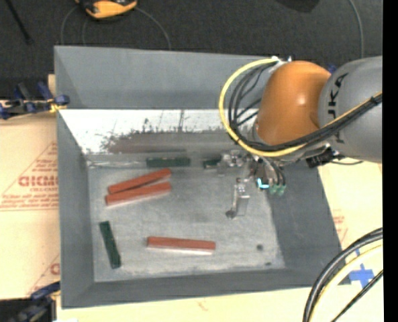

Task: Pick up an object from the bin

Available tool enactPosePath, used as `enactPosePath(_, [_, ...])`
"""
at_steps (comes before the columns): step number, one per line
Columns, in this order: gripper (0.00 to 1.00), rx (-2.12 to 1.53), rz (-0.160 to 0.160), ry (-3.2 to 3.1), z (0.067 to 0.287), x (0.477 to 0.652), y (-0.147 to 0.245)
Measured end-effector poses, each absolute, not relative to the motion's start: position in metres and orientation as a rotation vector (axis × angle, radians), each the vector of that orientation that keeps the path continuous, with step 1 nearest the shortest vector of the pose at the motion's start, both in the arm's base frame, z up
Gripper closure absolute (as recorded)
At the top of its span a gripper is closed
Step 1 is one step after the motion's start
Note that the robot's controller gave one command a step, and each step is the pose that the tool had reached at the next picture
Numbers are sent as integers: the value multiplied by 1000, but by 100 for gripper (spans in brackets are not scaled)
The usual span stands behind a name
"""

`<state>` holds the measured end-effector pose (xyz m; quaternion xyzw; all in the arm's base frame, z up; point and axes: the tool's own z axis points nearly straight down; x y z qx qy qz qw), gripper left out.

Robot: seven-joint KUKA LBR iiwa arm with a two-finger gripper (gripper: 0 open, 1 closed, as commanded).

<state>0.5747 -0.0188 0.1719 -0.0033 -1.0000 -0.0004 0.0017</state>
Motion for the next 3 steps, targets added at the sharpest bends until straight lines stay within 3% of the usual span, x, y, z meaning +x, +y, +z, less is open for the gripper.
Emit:
enactPosePath(1, [0,-10,0,-3146,176,576,-19])
enactPosePath(2, [0,90,7,-3152,156,589,-3])
enactPosePath(3, [0,143,-2,-3139,123,576,24])
